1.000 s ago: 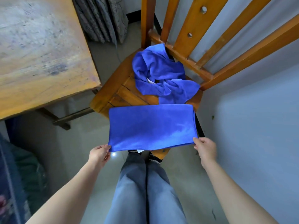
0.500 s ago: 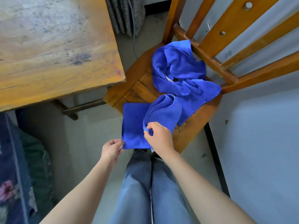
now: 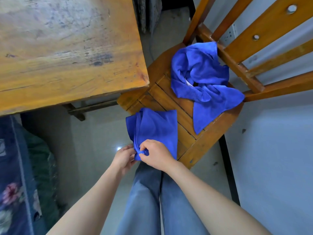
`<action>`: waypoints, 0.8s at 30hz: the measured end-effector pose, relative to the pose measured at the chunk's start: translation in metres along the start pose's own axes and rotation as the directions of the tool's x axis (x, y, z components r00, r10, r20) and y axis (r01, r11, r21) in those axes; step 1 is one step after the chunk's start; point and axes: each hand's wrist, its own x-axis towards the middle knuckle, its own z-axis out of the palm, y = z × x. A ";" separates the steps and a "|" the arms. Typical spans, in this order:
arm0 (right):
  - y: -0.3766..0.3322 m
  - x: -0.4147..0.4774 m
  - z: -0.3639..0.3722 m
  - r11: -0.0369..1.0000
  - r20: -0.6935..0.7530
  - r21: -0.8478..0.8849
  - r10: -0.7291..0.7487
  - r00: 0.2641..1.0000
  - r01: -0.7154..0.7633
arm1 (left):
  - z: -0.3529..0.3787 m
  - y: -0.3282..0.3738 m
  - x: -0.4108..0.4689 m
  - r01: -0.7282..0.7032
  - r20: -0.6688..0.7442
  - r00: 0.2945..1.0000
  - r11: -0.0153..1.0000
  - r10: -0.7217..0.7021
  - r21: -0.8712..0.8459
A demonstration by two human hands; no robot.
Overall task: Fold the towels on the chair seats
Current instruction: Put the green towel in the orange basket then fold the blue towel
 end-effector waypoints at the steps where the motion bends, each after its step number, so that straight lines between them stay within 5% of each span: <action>1: 0.001 0.000 0.002 1.000 0.027 -0.003 -0.009 1.000 0.009 | 0.001 0.002 -0.001 -0.001 0.027 1.000 1.000 0.001 0.009; 8: 0.007 -0.002 -0.006 0.964 0.178 0.240 0.075 0.981 -0.117 | -0.001 0.005 0.005 0.065 0.110 0.991 0.996 -0.072 0.063; 12: 0.013 -0.001 -0.017 0.865 0.263 0.420 0.173 0.949 -0.274 | 0.005 0.009 0.006 0.106 0.082 0.992 0.992 -0.100 -0.072; 16: 0.026 0.000 -0.018 0.828 0.281 0.476 0.175 0.944 -0.295 | 0.020 0.013 0.012 -0.049 0.017 0.999 0.954 0.046 0.295; 19: 0.041 0.001 -0.025 0.808 0.115 0.520 0.256 0.960 -0.278 | 0.033 0.018 0.008 -0.204 -0.044 0.968 0.879 0.246 0.431; 24: 0.073 -0.011 -0.073 0.860 -0.415 0.466 0.422 0.806 -0.210 | 0.051 0.027 -0.008 -0.350 0.287 0.921 0.880 0.263 0.320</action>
